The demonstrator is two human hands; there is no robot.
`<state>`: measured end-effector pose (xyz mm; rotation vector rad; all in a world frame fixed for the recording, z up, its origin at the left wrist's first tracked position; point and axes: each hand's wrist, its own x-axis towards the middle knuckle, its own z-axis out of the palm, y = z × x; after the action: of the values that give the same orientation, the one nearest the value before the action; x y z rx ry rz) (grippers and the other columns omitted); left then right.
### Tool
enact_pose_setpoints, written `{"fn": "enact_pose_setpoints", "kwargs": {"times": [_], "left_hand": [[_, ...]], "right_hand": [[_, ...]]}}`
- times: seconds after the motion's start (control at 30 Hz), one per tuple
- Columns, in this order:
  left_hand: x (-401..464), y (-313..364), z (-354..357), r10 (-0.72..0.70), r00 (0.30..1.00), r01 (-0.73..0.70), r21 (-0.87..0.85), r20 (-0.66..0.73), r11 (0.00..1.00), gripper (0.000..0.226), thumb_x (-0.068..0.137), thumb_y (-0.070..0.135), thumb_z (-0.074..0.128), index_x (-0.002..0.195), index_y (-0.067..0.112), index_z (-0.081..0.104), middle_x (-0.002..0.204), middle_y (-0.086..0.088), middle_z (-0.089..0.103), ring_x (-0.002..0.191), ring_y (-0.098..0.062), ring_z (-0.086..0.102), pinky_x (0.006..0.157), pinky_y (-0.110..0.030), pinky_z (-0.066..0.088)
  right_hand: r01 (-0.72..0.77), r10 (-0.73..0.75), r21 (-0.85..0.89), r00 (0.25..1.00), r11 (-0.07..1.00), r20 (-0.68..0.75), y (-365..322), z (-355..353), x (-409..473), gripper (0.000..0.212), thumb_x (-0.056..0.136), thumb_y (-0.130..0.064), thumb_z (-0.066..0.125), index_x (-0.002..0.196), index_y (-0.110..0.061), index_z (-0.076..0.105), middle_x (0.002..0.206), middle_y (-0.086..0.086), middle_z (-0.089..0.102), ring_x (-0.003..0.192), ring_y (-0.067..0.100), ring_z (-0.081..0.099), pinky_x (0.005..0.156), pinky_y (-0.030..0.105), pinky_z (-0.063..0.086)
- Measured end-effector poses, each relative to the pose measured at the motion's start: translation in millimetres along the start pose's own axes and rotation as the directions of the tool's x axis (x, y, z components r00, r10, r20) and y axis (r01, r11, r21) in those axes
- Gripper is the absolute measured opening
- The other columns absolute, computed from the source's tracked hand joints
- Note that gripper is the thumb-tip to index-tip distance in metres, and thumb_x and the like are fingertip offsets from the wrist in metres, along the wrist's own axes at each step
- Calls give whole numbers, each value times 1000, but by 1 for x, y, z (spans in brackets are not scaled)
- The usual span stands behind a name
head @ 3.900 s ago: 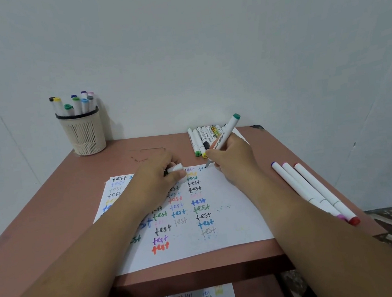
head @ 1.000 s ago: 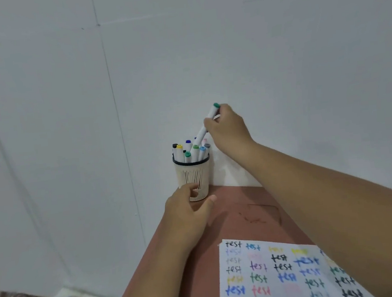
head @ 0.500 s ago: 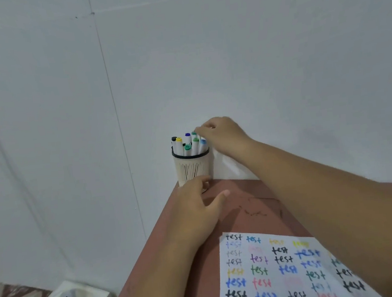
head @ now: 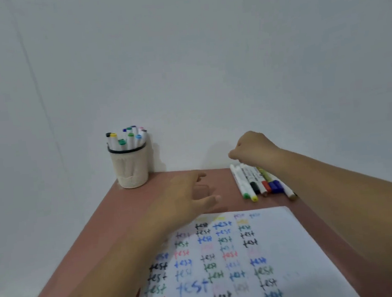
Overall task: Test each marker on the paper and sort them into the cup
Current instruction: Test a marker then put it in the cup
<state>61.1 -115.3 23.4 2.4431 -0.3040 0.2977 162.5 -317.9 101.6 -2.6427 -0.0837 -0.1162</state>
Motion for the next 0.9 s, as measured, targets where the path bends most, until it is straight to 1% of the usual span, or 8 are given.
{"fn": "enact_pose_setpoints", "kwargs": {"times": [0.07, 0.13, 0.33, 0.47, 0.57, 0.67, 0.8, 0.9], "left_hand": [[-3, -5, 7, 21, 1000, -21, 12, -2, 1000, 75, 76, 74, 64, 142, 45, 41, 135, 20, 51, 120, 0, 46, 96, -28, 43], [-3, -9, 9, 20, 1000, -20, -1, 14, 1000, 77, 74, 77, 62, 141, 47, 40, 130, 22, 51, 117, 1, 48, 94, -29, 43], [0, -13, 11, 43, 999, -42, -24, 13, 999, 79, 74, 74, 66, 142, 42, 43, 125, 21, 53, 115, 2, 51, 91, -26, 45], [1, -19, 10, 39, 999, -39, -7, 6, 999, 78, 75, 75, 64, 142, 41, 43, 125, 20, 53, 115, 2, 50, 92, -28, 46], [1, -22, 11, 36, 999, -36, 16, -11, 999, 74, 77, 70, 66, 142, 38, 46, 126, 17, 55, 115, 1, 51, 96, -28, 46], [1, -23, 11, 29, 999, -30, -8, -19, 1000, 74, 77, 70, 65, 141, 37, 48, 126, 15, 57, 115, 1, 52, 98, -31, 49], [-3, -19, 7, 23, 999, -26, -50, -49, 998, 67, 79, 69, 65, 138, 41, 50, 123, 23, 57, 118, 4, 50, 102, -37, 49], [-11, -5, 4, 6, 993, -27, -173, -116, 984, 61, 78, 71, 66, 133, 46, 53, 119, 27, 60, 115, 7, 52, 101, -35, 49]], "right_hand": [[-32, 33, -96, 999, 995, 0, 19, 5, -5, 27, 87, -20, 65, 66, -12, 51, 62, 5, 50, 55, 20, 42, 54, 27, 34], [-34, 33, -152, 999, 988, -7, 34, 13, -9, 32, 86, -20, 63, 63, -14, 42, 60, 1, 43, 53, 19, 39, 52, 26, 29], [23, -48, -314, 996, 949, -73, 38, 42, -15, 25, 86, -30, 63, 66, -17, 57, 71, 3, 67, 68, 24, 65, 60, 30, 48], [36, -76, -404, 993, 914, -85, 23, 56, -15, 18, 85, -17, 64, 71, -18, 54, 74, 1, 56, 73, 26, 60, 52, 26, 33], [9, -33, -358, 998, 934, -61, 17, 61, -13, 10, 82, -15, 64, 74, -17, 58, 77, 2, 60, 67, 23, 56, 52, 25, 32], [-36, 19, -210, 996, 977, -83, 13, 59, -12, 23, 82, -23, 69, 69, -17, 50, 73, 2, 57, 66, 24, 56, 51, 26, 30], [-108, 122, 174, 990, 979, -73, 4, 41, -23, 38, 83, -29, 73, 62, -14, 46, 59, 2, 49, 54, 20, 47, 53, 27, 34], [-114, 161, 647, 987, 754, -14, 7, 26, -42, 23, 80, -22, 78, 72, -3, 67, 64, 12, 64, 59, 23, 58, 70, 41, 58]]}}
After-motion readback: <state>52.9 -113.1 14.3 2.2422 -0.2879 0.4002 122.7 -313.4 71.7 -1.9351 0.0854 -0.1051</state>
